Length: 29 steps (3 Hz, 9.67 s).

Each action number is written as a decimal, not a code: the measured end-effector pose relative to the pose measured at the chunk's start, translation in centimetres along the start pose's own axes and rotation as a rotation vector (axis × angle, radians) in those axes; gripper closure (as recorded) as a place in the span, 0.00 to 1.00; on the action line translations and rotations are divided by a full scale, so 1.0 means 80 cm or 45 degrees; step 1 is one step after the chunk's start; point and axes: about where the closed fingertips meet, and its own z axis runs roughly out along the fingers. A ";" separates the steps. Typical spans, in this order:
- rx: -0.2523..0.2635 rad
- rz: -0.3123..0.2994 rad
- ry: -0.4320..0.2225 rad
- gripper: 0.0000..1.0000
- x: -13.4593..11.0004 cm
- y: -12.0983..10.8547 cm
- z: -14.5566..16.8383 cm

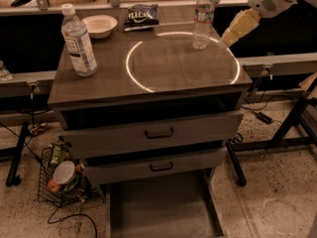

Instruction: Place water bottle into bottom drawer

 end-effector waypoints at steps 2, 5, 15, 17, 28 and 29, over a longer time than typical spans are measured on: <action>0.047 0.132 -0.226 0.00 -0.030 -0.038 0.064; 0.099 0.269 -0.566 0.00 -0.060 -0.105 0.158; -0.299 0.404 -0.611 1.00 -0.022 0.057 -0.072; -0.501 0.299 -0.601 1.00 0.094 0.187 -0.044; -0.443 0.310 -0.531 1.00 0.358 0.475 0.307; -0.432 0.269 -0.499 1.00 0.422 0.483 0.344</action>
Offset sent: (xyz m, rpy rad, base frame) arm 0.1159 0.0286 -0.0191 0.3332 -0.1680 -0.0598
